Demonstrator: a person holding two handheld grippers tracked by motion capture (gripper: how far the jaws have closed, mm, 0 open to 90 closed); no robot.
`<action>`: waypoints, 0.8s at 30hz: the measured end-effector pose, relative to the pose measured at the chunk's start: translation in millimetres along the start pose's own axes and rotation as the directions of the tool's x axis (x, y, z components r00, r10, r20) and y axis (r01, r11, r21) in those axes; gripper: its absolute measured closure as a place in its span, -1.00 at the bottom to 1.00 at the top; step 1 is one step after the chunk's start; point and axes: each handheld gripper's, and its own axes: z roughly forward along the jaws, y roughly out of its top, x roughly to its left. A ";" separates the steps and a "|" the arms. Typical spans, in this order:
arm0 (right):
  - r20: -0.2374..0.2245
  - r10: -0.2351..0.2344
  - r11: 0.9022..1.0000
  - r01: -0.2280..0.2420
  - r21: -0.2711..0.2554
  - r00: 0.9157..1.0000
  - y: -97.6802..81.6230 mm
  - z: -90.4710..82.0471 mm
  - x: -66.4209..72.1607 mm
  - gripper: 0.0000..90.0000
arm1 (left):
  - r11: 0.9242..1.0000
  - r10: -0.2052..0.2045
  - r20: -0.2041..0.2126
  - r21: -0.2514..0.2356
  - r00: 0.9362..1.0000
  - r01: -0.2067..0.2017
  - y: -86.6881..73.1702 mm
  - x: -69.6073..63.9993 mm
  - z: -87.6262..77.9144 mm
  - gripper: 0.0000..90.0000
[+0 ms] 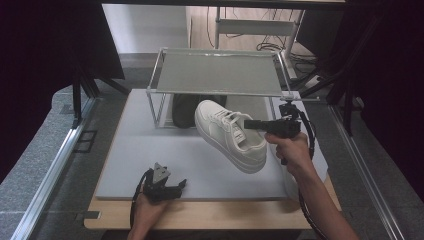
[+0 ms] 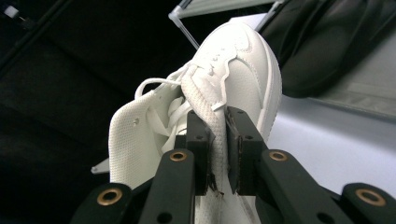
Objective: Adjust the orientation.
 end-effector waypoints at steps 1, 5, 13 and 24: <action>-0.005 0.002 1.000 -0.002 -0.002 1.000 1.8 -0.5 0.6 0.80 | 1.000 0.000 -0.001 0.002 1.000 0.000 0.1 0.0 -0.1 -0.69; -0.032 0.016 1.000 -0.017 -0.015 0.999 8.6 -2.2 2.8 0.80 | 1.000 0.000 -0.001 0.002 1.000 0.000 0.1 0.0 -0.1 -0.69; -0.054 0.009 1.000 -0.010 -0.025 0.999 22.1 -4.8 12.7 0.80 | 1.000 0.001 -0.001 0.002 1.000 -0.001 0.1 0.0 -0.2 -0.69; -0.056 0.015 0.998 -0.018 -0.052 0.998 45.7 -3.9 20.3 0.80 | 1.000 0.003 -0.001 0.003 1.000 -0.003 0.1 0.1 -0.3 -0.69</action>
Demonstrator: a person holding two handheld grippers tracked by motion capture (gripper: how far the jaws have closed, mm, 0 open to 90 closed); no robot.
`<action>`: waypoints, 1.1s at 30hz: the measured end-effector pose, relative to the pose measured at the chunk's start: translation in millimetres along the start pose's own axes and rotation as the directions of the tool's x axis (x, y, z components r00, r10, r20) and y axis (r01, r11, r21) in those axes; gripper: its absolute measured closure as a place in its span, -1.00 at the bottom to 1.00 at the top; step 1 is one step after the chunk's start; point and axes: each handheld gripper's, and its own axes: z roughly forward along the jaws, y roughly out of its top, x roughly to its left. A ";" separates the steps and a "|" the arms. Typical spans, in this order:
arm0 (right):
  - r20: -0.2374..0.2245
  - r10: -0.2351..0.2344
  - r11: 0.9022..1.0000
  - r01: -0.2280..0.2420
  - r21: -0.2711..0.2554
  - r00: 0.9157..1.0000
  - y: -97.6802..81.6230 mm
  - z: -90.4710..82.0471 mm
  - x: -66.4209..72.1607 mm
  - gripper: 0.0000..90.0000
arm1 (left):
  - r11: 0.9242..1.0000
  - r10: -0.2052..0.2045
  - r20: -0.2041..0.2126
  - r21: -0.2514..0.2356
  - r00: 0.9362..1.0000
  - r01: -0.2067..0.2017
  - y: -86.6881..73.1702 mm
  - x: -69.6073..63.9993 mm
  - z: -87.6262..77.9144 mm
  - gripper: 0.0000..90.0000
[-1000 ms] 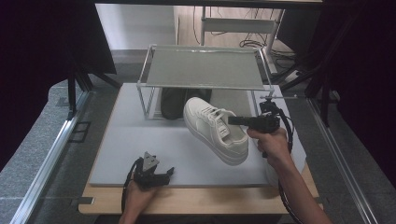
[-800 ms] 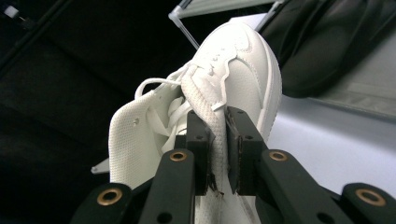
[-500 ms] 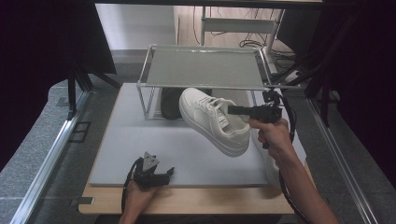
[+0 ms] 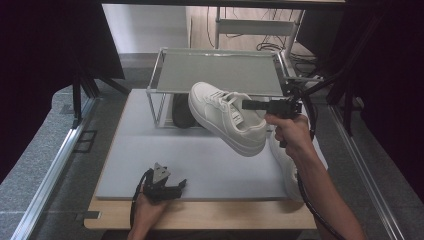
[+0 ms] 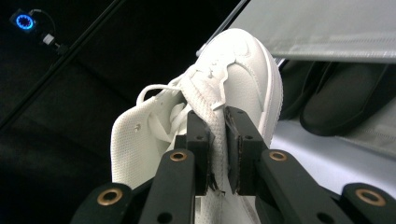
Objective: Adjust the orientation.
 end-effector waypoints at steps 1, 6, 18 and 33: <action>0.004 0.001 1.000 -0.001 -0.005 1.000 2.3 1.2 -0.6 0.81 | 1.000 0.000 0.000 0.000 1.000 0.000 0.0 0.0 0.0 -0.69; 0.032 0.012 0.999 -0.011 -0.032 0.999 13.1 7.6 -7.4 0.80 | 1.000 -0.006 0.000 -0.003 1.000 0.006 -0.1 -0.5 0.2 -0.68; 0.109 0.074 0.992 -0.063 -0.108 0.991 35.0 30.1 -29.7 0.80 | 1.000 -0.004 -0.002 -0.004 1.000 0.004 -0.1 -0.4 0.1 -0.68; 0.178 0.148 0.974 -0.112 -0.197 0.973 63.3 57.4 -49.9 0.80 | 1.000 -0.003 -0.004 -0.004 1.000 0.003 -0.2 -0.5 0.0 -0.68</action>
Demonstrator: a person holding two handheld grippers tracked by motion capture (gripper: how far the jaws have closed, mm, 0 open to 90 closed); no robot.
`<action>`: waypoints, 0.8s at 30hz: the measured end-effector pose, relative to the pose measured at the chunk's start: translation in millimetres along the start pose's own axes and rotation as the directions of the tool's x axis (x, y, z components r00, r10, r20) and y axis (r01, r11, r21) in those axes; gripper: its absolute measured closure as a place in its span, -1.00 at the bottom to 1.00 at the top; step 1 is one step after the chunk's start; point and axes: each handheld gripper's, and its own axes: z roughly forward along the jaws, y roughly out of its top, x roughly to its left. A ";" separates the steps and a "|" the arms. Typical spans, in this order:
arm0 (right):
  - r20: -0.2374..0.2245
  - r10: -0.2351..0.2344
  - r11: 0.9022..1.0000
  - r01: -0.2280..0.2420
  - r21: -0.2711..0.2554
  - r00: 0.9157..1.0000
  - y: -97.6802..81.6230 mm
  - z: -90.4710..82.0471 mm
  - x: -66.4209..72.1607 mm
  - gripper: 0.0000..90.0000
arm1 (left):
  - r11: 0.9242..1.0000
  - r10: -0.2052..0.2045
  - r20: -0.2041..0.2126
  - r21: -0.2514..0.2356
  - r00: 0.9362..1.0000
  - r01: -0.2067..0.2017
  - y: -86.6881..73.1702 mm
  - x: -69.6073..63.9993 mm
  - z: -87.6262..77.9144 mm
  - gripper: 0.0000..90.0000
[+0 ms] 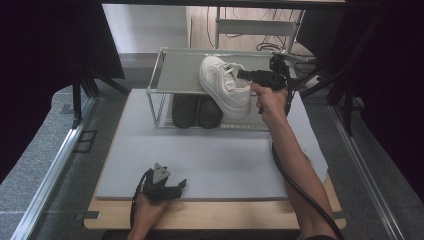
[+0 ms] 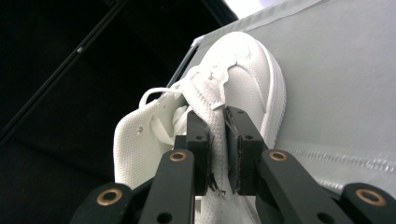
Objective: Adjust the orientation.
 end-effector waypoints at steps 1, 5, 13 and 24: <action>0.006 0.004 1.000 -0.004 -0.001 1.000 0.8 1.9 -1.4 0.80 | 1.000 0.000 0.000 0.000 1.000 0.000 0.0 0.0 0.0 -0.68; -0.014 0.035 0.999 -0.035 -0.006 0.999 2.1 5.5 -8.1 0.76 | 1.000 -0.001 -0.001 0.000 1.000 0.001 0.0 -0.1 -0.1 -0.68; -0.077 0.010 1.000 -0.009 0.008 0.997 3.4 4.8 -13.3 0.43 | 1.000 -0.001 -0.001 -0.001 1.000 0.001 0.0 -0.3 -0.1 -0.68; -0.091 -0.019 1.000 0.019 0.000 0.996 2.4 -11.1 -16.1 0.22 | 1.000 -0.003 -0.001 -0.001 1.000 0.003 -0.1 -0.5 0.0 -0.68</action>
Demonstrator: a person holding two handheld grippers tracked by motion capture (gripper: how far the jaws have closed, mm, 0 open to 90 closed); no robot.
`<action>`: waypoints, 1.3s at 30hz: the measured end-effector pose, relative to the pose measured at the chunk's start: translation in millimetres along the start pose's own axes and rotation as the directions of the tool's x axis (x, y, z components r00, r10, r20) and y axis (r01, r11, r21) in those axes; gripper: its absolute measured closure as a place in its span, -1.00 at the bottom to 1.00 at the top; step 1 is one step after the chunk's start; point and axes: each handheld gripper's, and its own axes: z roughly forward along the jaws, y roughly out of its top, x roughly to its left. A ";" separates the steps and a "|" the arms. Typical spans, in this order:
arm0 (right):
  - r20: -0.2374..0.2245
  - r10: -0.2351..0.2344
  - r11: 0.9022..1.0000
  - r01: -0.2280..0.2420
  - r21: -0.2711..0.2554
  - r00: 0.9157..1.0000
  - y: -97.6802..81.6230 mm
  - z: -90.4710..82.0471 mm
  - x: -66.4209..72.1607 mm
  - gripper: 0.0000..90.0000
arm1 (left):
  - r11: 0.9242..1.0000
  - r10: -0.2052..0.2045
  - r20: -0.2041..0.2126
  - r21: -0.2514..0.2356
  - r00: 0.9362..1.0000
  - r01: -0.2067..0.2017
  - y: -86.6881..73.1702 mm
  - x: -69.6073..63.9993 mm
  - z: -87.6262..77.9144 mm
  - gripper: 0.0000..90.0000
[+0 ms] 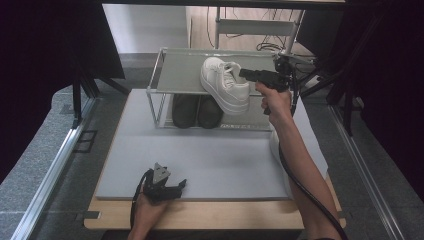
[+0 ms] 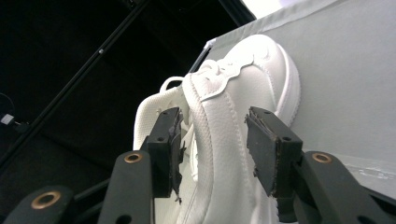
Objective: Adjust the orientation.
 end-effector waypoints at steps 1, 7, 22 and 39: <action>0.010 -0.016 1.000 0.016 -0.002 1.000 0.1 -3.4 0.7 0.21 | 1.000 -0.002 0.001 -0.002 1.000 0.002 0.0 -0.1 0.1 -0.68; 0.005 -0.037 0.999 0.038 -0.015 0.999 -3.8 -20.3 -1.0 0.21 | 1.000 -0.001 -0.001 -0.002 1.000 0.001 0.0 -0.2 0.0 -0.68; 0.088 -0.205 0.978 0.207 -0.017 0.975 -34.9 -54.3 3.7 0.71 | 1.000 -0.003 -0.002 -0.003 1.000 0.003 -0.2 -0.5 0.2 -0.68; 0.154 -0.463 0.886 0.458 0.066 0.873 -85.4 -54.7 29.7 1.00 | 1.000 -0.004 -0.003 -0.004 1.000 0.004 -0.2 -0.7 0.2 -0.68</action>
